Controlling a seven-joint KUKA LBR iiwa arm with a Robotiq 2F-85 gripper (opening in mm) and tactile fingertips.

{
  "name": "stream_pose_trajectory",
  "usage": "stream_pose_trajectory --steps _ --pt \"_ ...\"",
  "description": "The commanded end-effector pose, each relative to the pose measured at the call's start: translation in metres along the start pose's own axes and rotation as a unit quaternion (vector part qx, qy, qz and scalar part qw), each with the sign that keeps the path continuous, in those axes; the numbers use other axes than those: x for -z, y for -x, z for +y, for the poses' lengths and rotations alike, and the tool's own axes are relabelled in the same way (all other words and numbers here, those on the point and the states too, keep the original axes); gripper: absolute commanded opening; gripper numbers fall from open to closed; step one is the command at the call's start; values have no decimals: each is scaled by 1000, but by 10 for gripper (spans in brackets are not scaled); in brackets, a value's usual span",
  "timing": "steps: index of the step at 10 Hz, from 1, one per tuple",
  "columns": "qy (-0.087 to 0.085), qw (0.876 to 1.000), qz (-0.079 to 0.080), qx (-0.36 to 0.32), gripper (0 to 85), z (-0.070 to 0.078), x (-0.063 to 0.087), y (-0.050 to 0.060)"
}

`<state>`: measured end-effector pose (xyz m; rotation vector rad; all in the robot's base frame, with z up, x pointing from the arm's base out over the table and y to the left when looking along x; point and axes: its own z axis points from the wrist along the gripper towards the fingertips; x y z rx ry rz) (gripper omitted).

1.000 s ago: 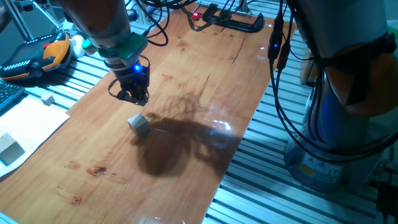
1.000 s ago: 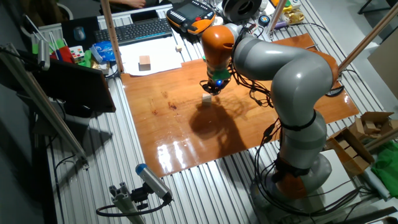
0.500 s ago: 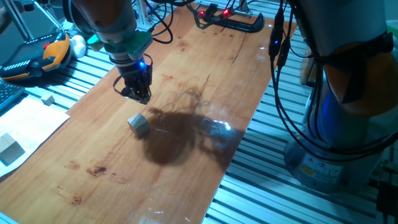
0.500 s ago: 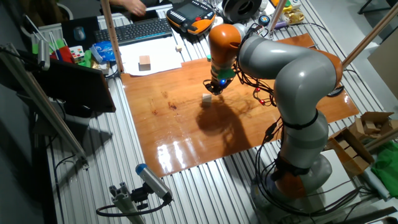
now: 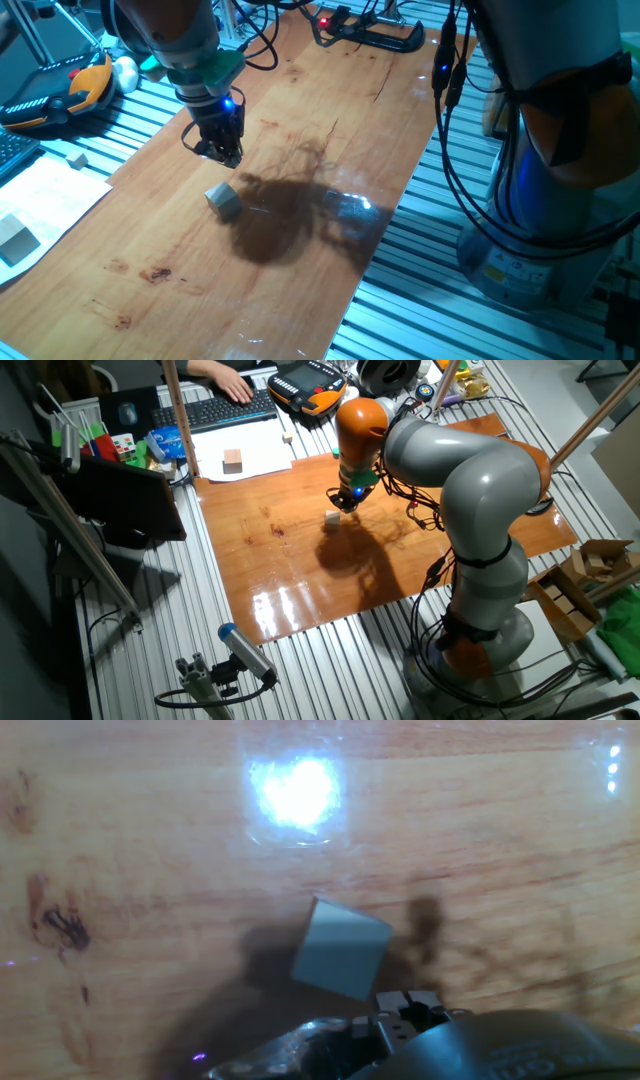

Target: Hold a small block with the gripper and sweep it from left to right on the table

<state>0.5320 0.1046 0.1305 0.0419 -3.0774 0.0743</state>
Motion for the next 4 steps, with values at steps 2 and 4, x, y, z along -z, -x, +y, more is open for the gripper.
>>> stream_pose_trajectory --steps 2,4 --pt "0 1000 0 2 7 0 0 0" --pt "0 1000 0 3 7 1 1 -1"
